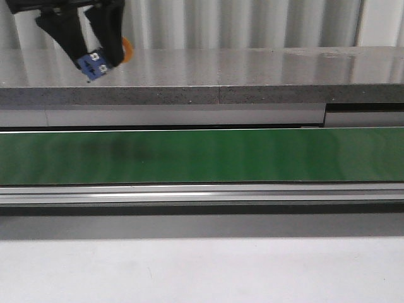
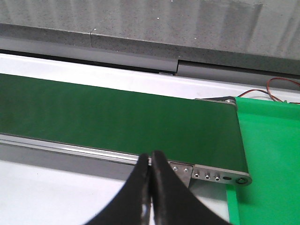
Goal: Move button from right to left
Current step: 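Close the left gripper on the button and lift it off the belt, then lower the button into the blue tray and open the left gripper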
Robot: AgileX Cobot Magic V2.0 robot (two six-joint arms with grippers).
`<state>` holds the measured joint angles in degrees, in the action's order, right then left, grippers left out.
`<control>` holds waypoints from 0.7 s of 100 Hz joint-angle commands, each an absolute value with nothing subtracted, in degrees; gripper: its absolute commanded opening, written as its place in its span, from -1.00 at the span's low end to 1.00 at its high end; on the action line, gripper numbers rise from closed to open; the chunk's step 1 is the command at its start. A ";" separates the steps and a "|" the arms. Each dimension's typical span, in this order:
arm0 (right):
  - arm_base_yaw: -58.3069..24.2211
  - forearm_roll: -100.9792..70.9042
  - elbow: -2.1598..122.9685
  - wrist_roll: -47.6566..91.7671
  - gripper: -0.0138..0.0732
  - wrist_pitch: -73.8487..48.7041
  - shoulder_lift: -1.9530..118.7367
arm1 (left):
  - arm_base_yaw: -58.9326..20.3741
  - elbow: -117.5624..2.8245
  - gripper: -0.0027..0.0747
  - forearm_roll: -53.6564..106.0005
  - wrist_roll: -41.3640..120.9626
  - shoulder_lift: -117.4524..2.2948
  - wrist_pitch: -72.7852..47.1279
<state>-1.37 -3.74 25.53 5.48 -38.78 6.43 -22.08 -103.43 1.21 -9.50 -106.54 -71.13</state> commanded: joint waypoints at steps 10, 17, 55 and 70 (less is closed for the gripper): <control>-1.37 -3.93 26.84 6.09 -0.84 -34.63 7.04 | -13.91 -105.13 -0.63 0.52 -9.03 -102.52 -71.75; -1.37 -3.93 26.84 6.09 -0.84 -34.63 7.04 | -10.24 -104.80 -0.63 0.52 -7.84 -102.52 -71.75; -1.37 -3.93 26.84 6.09 -0.84 -34.63 7.04 | 8.89 -97.21 -0.63 0.00 1.28 -102.52 -71.75; -1.37 -3.93 26.84 6.09 -0.84 -34.63 7.04 | 14.36 -94.26 -0.63 -3.24 2.79 -102.52 -71.75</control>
